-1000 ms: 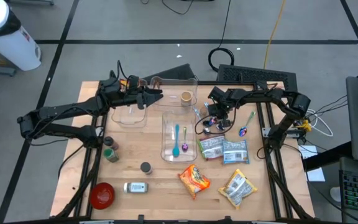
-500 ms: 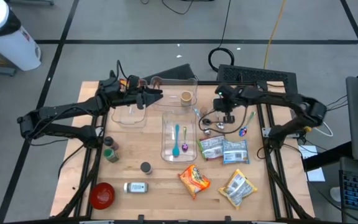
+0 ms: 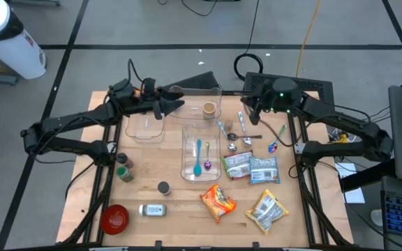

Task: Pick & Place Food Item
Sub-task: Put the left purple spoon into the bottom right transparent bin

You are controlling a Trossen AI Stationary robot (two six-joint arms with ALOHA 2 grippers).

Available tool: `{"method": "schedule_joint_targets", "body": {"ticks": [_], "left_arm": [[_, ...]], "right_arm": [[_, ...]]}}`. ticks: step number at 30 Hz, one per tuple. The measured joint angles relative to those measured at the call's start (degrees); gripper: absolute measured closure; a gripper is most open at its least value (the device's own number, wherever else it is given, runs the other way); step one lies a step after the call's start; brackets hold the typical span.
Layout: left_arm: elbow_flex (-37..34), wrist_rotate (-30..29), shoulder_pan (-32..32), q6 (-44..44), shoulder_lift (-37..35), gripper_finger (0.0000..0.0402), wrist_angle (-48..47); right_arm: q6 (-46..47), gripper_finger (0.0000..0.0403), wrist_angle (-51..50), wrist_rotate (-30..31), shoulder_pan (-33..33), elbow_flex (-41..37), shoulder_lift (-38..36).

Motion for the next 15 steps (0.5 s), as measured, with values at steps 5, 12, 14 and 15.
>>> {"method": "schedule_joint_targets", "body": {"ticks": [5, 12, 14, 15], "left_arm": [[8.8, -0.5, -0.5, 6.3, 3.9, 0.0044, -8.2], [19.4, 0.0, -2.1, 13.4, 11.8, 0.0044, -14.9], [21.8, 0.5, -2.4, 14.6, 13.5, 0.0043, -15.2], [22.7, 0.5, -2.5, 15.1, 14.3, 0.0044, -15.2]], "right_arm": [[11.2, 0.0402, 13.6, -5.6, 1.5, 0.0, 1.5], [19.0, 0.0402, 29.6, -5.9, 5.0, 0.0, 6.1], [20.2, 0.0402, 30.8, -6.9, 5.6, 0.0, 7.5], [20.6, 0.0402, 31.5, -8.1, 5.9, 0.0, 8.3]]}}
